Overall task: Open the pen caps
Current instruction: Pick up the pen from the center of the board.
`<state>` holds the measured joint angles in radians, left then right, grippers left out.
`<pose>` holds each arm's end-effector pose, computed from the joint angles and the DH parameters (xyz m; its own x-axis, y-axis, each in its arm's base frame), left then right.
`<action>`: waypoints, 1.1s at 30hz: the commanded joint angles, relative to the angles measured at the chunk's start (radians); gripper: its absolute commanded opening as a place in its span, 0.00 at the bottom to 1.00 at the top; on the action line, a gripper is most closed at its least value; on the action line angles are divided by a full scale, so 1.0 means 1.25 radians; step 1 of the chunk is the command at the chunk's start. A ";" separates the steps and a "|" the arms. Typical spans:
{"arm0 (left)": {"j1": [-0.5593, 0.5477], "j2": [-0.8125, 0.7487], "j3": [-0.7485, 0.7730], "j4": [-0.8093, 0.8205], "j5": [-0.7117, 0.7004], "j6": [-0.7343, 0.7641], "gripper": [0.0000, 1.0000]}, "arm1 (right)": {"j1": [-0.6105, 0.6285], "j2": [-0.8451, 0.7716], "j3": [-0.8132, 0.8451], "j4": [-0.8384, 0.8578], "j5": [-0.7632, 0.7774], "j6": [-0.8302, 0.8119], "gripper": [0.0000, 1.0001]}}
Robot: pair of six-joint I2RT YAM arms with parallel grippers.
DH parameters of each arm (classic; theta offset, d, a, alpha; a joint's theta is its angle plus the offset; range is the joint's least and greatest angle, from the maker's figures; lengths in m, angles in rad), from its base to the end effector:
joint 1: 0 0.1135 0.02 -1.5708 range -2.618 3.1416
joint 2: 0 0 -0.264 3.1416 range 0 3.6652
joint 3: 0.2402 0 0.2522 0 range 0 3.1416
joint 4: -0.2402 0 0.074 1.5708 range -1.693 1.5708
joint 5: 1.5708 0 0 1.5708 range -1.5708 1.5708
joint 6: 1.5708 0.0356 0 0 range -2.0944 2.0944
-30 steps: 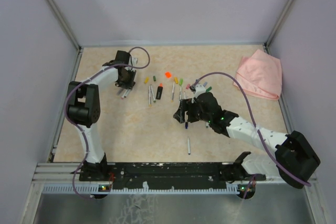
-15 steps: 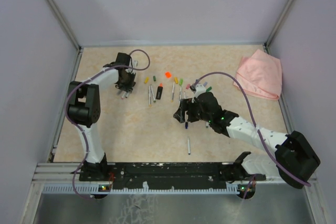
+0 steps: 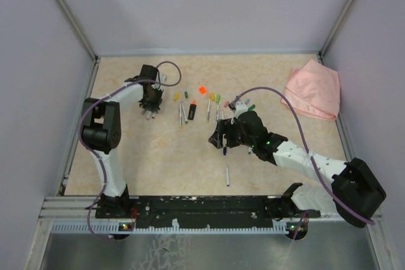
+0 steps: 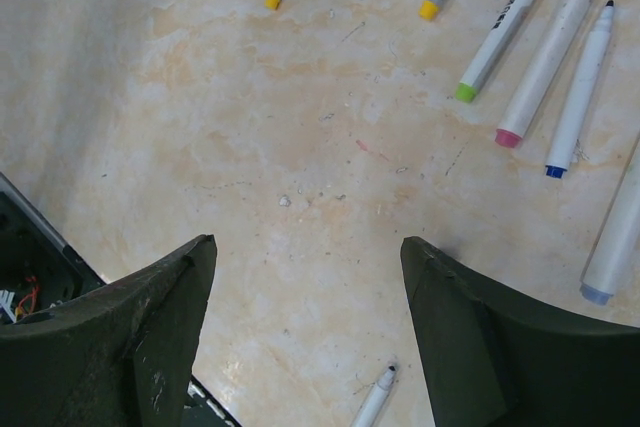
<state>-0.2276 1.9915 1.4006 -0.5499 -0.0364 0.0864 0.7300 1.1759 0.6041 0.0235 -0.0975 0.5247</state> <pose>0.4001 -0.0913 0.1682 -0.8640 0.2887 -0.4125 0.2864 0.9556 0.0689 0.1842 0.1695 0.2180 -0.6997 0.0429 -0.7132 -0.4334 0.7681 0.4714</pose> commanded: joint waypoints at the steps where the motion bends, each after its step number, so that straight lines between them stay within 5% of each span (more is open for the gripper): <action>1: -0.006 -0.015 -0.016 -0.007 0.005 0.008 0.12 | -0.005 -0.027 0.011 0.050 -0.008 -0.005 0.75; 6: -0.008 -0.063 -0.016 -0.014 0.007 0.008 0.00 | -0.005 -0.046 0.015 0.076 -0.036 -0.016 0.74; 20: -0.006 -0.350 -0.097 0.015 0.171 -0.037 0.00 | -0.004 -0.081 0.091 0.155 -0.117 -0.037 0.69; 27: -0.001 -0.536 -0.210 0.206 0.359 -0.125 0.00 | -0.005 -0.062 0.124 0.189 -0.142 -0.008 0.68; 33: 0.002 -0.646 -0.341 0.525 0.567 -0.416 0.00 | -0.005 -0.035 0.138 0.272 -0.167 0.051 0.68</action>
<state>-0.2283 1.2518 1.0645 -0.2344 0.4435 -0.1429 0.7300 1.1118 0.7151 0.2283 -0.2768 0.5346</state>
